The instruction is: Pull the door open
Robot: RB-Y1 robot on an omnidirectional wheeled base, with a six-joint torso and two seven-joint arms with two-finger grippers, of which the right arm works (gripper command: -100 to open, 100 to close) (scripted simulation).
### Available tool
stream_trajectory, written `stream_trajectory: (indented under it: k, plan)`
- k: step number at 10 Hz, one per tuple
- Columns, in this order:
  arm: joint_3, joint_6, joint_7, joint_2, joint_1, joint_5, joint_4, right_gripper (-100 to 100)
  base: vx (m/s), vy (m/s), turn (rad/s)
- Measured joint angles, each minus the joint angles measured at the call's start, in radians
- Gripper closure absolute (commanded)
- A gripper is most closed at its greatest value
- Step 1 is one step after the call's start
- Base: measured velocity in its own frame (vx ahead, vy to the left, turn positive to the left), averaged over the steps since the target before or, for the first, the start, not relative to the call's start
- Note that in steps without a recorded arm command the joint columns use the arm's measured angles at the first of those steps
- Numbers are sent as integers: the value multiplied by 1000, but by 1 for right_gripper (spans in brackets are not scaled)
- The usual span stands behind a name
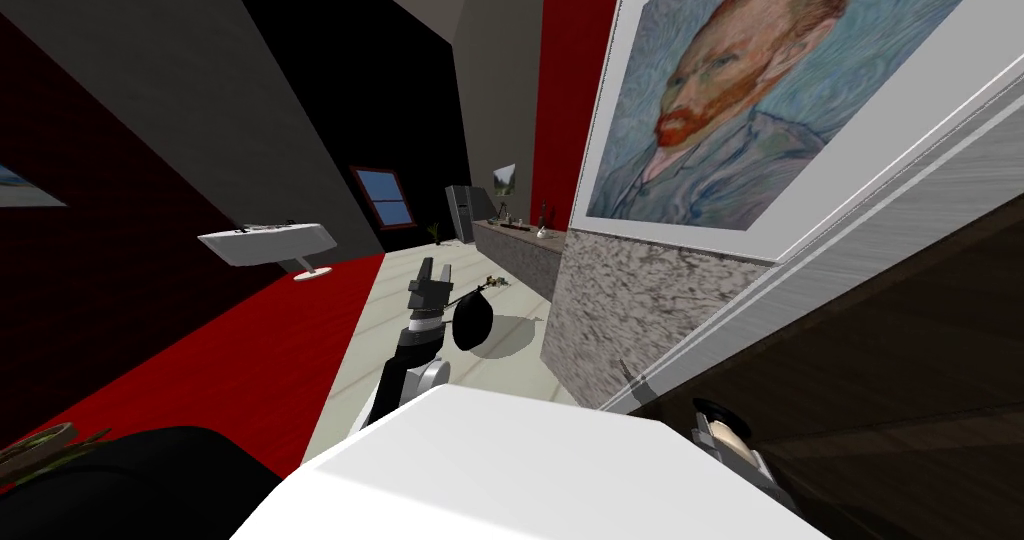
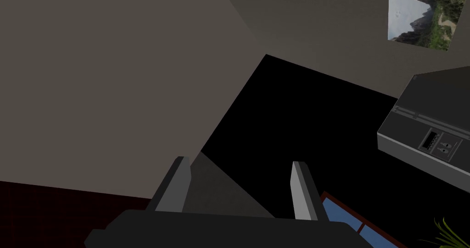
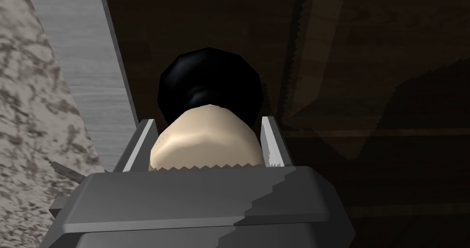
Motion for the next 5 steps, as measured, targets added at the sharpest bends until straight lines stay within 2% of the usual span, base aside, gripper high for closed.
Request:
stream_trajectory:
  k: [3,5]
  plan:
    - [34,-7,-15,-9,-2,26,-8,100,-213,31,56]
    - [58,-13,-23,-17,12,45,-25,100,-194,75,34]
